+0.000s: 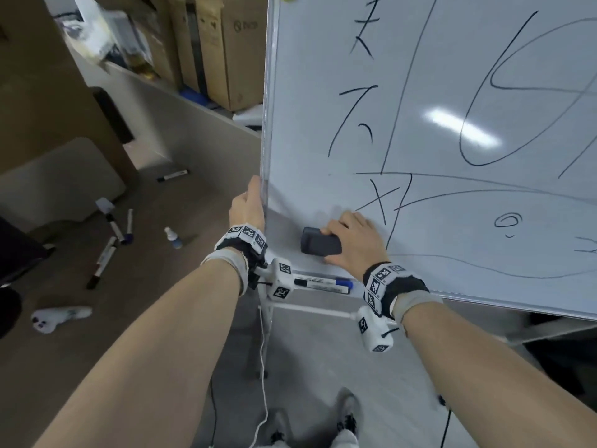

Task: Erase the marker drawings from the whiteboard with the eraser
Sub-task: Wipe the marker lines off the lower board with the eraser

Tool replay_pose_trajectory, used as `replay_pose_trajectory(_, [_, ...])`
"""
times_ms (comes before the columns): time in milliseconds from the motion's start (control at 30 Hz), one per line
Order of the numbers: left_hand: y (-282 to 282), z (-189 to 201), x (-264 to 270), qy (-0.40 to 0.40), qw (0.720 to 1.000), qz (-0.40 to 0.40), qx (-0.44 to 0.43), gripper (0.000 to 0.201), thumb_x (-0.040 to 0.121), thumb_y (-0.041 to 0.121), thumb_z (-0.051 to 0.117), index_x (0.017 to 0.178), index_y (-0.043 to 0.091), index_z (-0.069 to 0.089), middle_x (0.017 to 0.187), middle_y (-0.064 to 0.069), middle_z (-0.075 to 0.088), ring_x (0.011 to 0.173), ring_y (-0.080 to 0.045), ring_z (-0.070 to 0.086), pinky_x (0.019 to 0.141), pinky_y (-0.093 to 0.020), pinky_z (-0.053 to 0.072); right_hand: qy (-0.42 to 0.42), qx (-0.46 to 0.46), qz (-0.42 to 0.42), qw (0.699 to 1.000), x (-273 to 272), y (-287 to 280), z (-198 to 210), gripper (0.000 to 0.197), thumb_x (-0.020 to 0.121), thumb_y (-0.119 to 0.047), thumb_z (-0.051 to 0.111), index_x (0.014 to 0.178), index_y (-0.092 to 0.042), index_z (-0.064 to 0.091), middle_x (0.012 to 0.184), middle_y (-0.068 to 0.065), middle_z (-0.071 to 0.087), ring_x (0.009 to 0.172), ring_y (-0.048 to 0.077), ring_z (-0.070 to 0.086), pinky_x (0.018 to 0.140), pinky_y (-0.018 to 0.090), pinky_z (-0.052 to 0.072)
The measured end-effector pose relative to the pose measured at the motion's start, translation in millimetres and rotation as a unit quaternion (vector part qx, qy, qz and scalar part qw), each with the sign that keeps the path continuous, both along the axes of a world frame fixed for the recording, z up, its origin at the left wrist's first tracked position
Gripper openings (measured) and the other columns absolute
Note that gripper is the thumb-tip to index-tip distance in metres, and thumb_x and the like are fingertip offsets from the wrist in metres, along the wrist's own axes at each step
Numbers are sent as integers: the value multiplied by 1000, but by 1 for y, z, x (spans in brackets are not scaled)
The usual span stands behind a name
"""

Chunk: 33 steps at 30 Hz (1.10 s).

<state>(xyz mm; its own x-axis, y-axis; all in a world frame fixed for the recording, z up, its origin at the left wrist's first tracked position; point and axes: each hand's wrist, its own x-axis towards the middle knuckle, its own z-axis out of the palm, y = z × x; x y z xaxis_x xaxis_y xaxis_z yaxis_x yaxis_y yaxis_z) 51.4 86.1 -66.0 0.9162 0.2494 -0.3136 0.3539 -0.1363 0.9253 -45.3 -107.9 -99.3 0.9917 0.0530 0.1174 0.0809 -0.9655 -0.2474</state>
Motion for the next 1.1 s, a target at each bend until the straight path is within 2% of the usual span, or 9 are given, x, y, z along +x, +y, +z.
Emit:
replay_pose_trajectory(67, [-4,5,-3,-7,1000,-10,13,52,83,69,42,72,20,55,76,-1,58,86,-30,59,92,-37,49,-17,-1,-21,1000,8,-7,21,56,67,-44,84,115,-27,62,107,-2,51,106,21,46,91,37,38])
replay_pose_trajectory(167, [-16,30,1,-31,999,-33,15,45,91,63,37,95,23,55,99,-3,58,99,-27,53,90,-35,39,-79,41,-75,993,32,-26,71,58,66,-45,83,117,-27,61,112,-2,53,108,21,45,92,39,38])
replay_pose_trajectory(267, [-33,73,20,-53,997,-52,-22,61,91,62,34,125,16,57,121,-5,57,107,-26,51,96,-36,36,-116,29,-75,990,59,-38,122,58,66,-45,81,118,-31,59,114,-5,56,109,21,48,90,39,41])
replay_pose_trajectory(367, [-45,109,42,-87,994,-51,-28,55,98,48,35,130,8,55,119,-9,57,99,-26,49,87,-32,32,-184,20,-91,979,84,-40,158,56,69,-44,80,118,-33,55,114,-9,59,109,20,50,87,39,42])
replay_pose_trajectory(433, [-48,118,52,-96,994,-47,-30,57,100,46,32,138,7,49,135,-15,54,115,-31,52,94,-33,33,-222,14,-111,969,99,-40,170,51,70,-44,80,113,-31,56,110,-9,59,106,21,50,85,39,41])
replay_pose_trajectory(567, [-45,98,59,-81,996,-37,-23,59,104,43,27,141,1,45,146,-20,47,134,-34,45,112,-38,29,-197,4,-67,978,99,-29,154,46,69,-42,82,108,-26,63,105,-2,59,99,26,50,81,39,40])
replay_pose_trajectory(733, [-44,96,59,-27,998,-19,-44,52,99,40,28,129,8,55,137,-15,55,124,-34,51,106,-36,34,-61,-76,52,994,74,-14,106,43,71,-37,82,107,-28,60,106,-6,55,106,22,47,85,34,31])
replay_pose_trajectory(967, [-45,97,57,-17,998,-54,-32,62,105,45,25,137,-2,49,144,-19,50,131,-33,47,105,-32,33,-55,-87,53,993,70,-17,108,40,67,-38,82,98,-28,58,97,-8,53,97,20,47,76,33,31])
replay_pose_trajectory(1100, [-47,111,60,-24,999,-25,-38,65,104,48,26,139,-2,47,144,-20,49,133,-33,47,111,-35,30,-92,-80,-11,992,75,-24,129,42,72,-38,80,106,-27,57,107,-8,57,104,20,48,81,35,37])
